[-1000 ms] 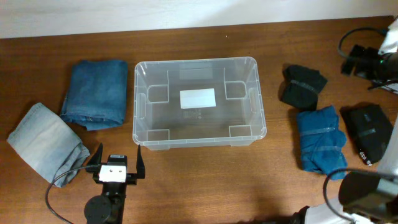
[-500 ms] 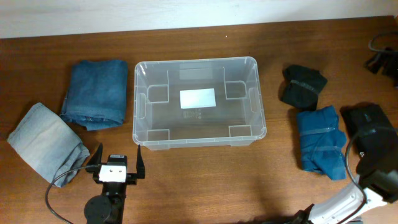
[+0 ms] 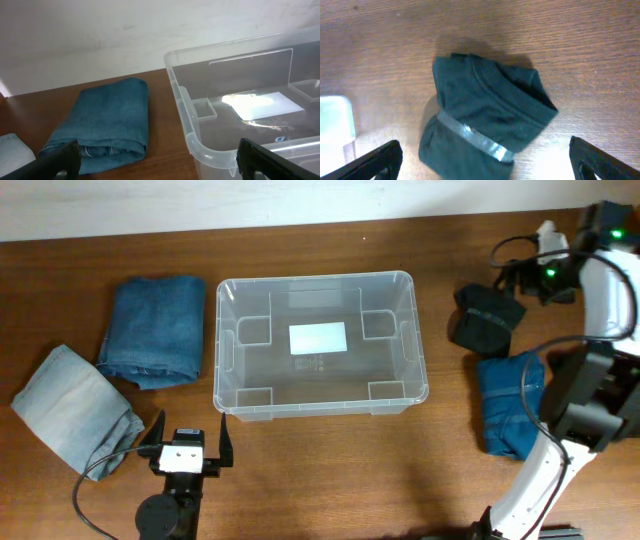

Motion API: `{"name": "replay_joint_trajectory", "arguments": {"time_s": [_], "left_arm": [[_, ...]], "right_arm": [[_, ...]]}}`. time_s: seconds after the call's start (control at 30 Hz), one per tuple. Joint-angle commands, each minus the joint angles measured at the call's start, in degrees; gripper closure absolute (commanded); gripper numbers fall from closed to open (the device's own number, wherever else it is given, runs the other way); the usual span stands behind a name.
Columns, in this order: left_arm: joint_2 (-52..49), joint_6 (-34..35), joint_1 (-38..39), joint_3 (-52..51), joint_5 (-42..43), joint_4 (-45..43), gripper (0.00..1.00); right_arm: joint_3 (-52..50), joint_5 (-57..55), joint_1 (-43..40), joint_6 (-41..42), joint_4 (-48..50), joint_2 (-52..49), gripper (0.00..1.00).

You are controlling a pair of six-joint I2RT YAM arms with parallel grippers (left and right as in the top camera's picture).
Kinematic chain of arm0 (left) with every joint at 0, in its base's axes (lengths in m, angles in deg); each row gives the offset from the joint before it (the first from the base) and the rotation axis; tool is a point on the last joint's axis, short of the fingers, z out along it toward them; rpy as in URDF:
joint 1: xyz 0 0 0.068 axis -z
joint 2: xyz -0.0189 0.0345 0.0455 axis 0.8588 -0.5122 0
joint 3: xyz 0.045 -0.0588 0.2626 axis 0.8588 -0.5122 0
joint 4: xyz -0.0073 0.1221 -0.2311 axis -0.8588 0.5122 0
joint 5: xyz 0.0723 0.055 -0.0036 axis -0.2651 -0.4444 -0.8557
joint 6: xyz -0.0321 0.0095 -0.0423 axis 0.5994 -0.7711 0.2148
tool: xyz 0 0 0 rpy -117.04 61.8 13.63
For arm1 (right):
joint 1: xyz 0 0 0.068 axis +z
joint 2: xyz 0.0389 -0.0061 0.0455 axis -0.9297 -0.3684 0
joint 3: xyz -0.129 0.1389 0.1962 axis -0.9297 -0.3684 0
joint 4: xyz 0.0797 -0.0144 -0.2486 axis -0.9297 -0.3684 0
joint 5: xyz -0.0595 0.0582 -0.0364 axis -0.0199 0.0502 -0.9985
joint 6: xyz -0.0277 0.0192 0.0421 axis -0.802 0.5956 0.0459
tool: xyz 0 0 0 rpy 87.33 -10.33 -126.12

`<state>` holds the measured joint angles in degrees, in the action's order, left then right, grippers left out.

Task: Pack container
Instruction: 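Move the right gripper over the black folded cloth and grasp it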

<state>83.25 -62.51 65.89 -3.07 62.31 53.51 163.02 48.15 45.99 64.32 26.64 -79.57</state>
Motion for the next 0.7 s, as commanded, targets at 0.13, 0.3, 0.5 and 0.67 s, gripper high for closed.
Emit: {"name": "replay_joint_trajectory", "arguments": {"time_s": [0.13,0.3,0.5,0.67], "left_arm": [[0.4,-1.0,0.0,-0.3,0.4,0.1,0.01],[0.4,-1.0,0.0,-0.3,0.4,0.1,0.01],[0.4,-1.0,0.0,-0.3,0.4,0.1,0.01],[0.4,-1.0,0.0,-0.3,0.4,0.1,0.01]], "right_arm": [[0.5,-9.4,1.0,14.3,0.9,-2.8,0.01],[-2.4,-9.0,1.0,14.3,1.8,-4.4,0.01],[-3.5,-4.9,-0.2,16.2,4.0,-6.8,0.01],[-3.5,-4.6,-0.2,16.2,4.0,-9.5,0.01]]}}
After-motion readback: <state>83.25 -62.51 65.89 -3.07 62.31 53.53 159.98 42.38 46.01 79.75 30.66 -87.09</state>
